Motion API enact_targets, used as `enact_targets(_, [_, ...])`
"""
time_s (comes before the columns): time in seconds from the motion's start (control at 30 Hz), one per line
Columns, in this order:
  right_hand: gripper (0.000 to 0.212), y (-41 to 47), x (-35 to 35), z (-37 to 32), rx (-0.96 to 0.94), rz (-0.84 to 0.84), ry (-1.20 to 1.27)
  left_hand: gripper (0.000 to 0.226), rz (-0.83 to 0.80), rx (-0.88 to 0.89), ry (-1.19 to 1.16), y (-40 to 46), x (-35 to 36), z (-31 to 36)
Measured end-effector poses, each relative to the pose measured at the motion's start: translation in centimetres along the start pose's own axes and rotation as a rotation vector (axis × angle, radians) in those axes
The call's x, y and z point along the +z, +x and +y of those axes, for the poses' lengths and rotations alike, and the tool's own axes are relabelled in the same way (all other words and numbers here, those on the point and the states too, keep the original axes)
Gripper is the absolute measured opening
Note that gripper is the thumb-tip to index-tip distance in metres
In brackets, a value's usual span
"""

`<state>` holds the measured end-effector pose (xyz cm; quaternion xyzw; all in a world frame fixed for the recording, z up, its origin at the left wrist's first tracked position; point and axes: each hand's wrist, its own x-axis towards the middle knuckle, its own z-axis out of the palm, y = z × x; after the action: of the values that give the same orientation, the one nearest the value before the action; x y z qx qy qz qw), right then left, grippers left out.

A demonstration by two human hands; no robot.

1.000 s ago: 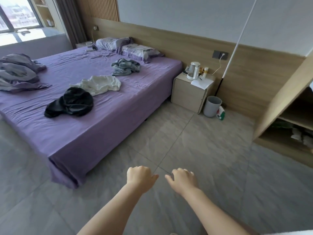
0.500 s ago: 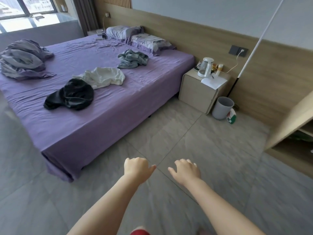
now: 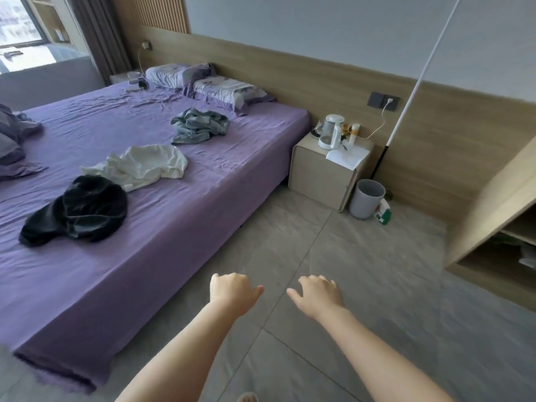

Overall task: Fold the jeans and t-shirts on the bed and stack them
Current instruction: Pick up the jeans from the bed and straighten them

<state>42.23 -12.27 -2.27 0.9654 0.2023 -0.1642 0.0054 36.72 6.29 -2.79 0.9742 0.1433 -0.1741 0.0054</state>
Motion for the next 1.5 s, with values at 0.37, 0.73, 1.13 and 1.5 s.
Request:
enact_targets(0.37, [0.047, 9.5, -3.1, 0.9, 0.094, -0.018, 0.068, 0.057, 0.007, 0.129, 0.044, 10.6, -3.2, -0.5])
enact_targets(0.73, [0.05, 23.1, -6.8, 6.4, -0.046, -0.059, 0.054, 0.054, -0.023, -0.022, -0.067, 21.9, -7.8, 4.9])
enact_targets(1.13, [0.048, 36.4, -11.0, 12.9, -0.21, -0.074, 0.036, 0.055, -0.03, -0.198, -0.185, 31.6, -11.2, 10.9])
enact_targets(1.5, [0.042, 47.3, -13.7, 13.4, -0.238, -0.095, -0.004, 0.055, -0.088, -0.205, -0.235, 43.7, -13.6, 10.2])
